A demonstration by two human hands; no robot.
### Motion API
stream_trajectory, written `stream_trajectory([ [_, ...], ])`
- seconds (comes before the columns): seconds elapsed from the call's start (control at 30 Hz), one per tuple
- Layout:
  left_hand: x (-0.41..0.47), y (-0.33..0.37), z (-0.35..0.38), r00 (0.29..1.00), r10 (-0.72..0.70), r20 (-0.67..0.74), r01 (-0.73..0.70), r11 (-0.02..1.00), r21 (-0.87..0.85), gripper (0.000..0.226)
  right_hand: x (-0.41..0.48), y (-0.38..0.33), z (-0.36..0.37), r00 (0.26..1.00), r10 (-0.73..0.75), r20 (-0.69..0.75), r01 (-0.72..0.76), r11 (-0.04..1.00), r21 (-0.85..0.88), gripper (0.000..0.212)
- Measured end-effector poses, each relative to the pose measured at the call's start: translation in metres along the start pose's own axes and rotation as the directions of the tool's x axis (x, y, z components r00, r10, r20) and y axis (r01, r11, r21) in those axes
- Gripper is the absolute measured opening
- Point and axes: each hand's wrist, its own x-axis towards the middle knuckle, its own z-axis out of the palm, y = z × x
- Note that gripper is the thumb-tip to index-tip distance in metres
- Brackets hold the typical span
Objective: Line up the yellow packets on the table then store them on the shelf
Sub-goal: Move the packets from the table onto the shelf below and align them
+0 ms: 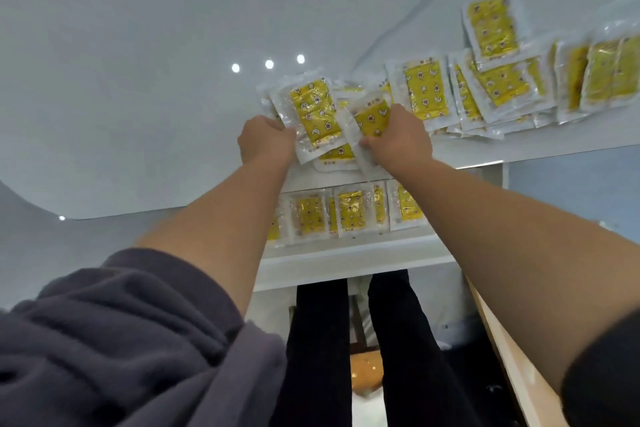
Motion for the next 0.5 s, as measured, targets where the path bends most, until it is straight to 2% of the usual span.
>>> stream_trajectory([
  [0.07, -0.001, -0.001, -0.008, 1.0, 0.008, 0.009, -0.008, 0.999, -0.035, 0.02, -0.002, 0.001, 0.0, 0.999, 0.012, 0.042, -0.018, 0.99, 0.14, 0.034],
  [0.13, -0.008, 0.005, -0.008, 0.997, 0.012, 0.074, -0.003, 0.993, -0.118, 0.044, -0.006, 0.001, -0.001, 0.998, 0.017, 0.062, -0.031, 0.973, 0.229, 0.03],
  [0.2, -0.015, 0.017, -0.001, 0.99, -0.005, 0.144, 0.023, 0.991, -0.129, 0.066, -0.011, 0.002, -0.002, 0.997, 0.013, 0.072, -0.032, 0.961, 0.274, 0.024],
  [0.23, -0.016, 0.022, 0.004, 0.987, -0.021, 0.157, 0.04, 0.992, -0.118, 0.066, -0.014, 0.002, -0.002, 0.997, 0.01, 0.073, -0.03, 0.961, 0.276, 0.022],
  [0.3, -0.01, 0.026, 0.008, 0.989, -0.047, 0.142, 0.064, 0.991, -0.118, 0.038, -0.016, 0.004, 0.0, 0.998, 0.011, 0.066, -0.029, 0.962, 0.273, 0.021],
  [0.37, -0.002, 0.02, 0.001, 0.994, -0.068, 0.091, 0.078, 0.99, -0.12, 0.022, -0.016, 0.004, 0.004, 0.999, 0.034, 0.026, -0.04, 0.968, 0.25, 0.02],
  [0.5, 0.012, -0.008, -0.009, 0.992, -0.046, -0.12, 0.042, 0.998, -0.038, 0.031, -0.016, -0.001, 0.013, 0.999, 0.04, -0.033, -0.033, 0.984, 0.177, 0.022],
])
